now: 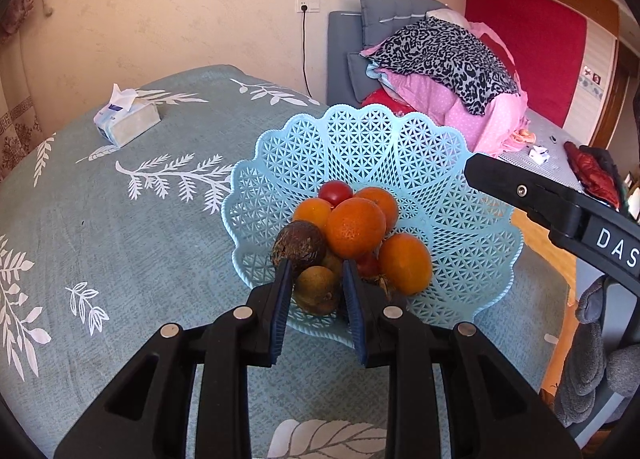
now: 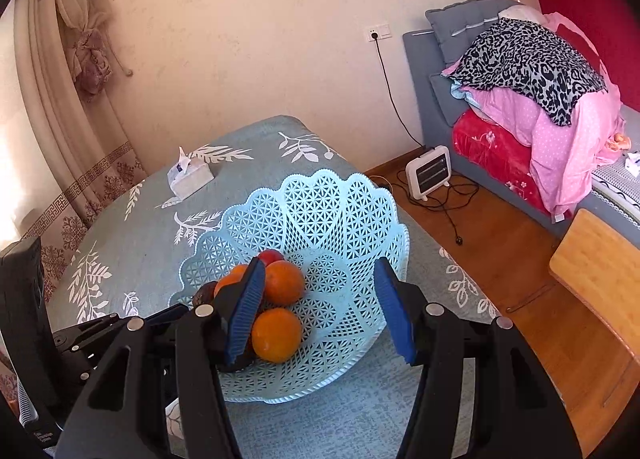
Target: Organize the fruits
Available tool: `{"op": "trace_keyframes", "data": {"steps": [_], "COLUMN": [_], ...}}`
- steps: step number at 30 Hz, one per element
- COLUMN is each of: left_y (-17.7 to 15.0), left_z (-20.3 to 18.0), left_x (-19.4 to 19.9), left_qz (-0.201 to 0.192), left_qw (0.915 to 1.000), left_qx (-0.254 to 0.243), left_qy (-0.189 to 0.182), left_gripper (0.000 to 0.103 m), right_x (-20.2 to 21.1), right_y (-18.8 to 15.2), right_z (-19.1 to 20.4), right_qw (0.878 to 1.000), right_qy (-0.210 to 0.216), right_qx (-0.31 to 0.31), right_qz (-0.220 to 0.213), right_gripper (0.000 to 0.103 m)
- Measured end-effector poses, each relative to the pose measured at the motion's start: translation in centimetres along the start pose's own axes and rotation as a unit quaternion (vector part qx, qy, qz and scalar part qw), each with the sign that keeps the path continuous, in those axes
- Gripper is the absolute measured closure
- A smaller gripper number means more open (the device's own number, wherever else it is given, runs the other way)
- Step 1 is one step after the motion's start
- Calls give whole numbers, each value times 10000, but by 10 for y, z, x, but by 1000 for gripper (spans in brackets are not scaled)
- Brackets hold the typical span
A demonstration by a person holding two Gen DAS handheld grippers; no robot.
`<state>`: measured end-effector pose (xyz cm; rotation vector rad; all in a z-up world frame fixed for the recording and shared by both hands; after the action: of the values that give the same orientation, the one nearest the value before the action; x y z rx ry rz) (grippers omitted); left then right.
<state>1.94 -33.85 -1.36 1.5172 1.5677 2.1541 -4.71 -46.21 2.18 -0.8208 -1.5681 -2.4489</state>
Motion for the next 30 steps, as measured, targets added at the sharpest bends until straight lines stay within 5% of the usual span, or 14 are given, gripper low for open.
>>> {"op": "trace_keyframes", "data": {"steps": [2,13,18,23,30], "left_y": [-1,3,1,-4,-7], "left_z": [1,7,18,37,50], "left_x": [1,22,31,39,61], "left_qz": [-26,-443,-563,-543,-811], "left_qw": [10000,9981,9948,9912,9802], "left_qx": [-22,-163,-202,-50,-91], "left_qy": [28,404,830,1209,1802], "left_gripper": [75,23,12,12,5], "right_x": [2,14,20,25,26], "right_y": [1,4,-1,-18,-53], "right_z": [1,1,5,19,59], "right_qw": [10000,9986,9967,9944,9866], "right_qy": [-26,-249,-387,-403,-251], "right_qx": [26,239,506,873,1602], "right_qz": [-48,-396,-509,-440,-166], "right_gripper": [45,33,22,10,6]}}
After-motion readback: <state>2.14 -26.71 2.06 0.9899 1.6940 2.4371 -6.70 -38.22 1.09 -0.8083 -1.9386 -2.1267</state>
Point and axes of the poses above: each gripper's, at about its wrist camera, not at the fingertips, and x roughly against the way its jaws point, z to its left, y to its top, the point moved 8 cm from there along -x, roughly the way its jaws point, and after that the axes turned 3 degrees about -z, right-handed, at the moved point
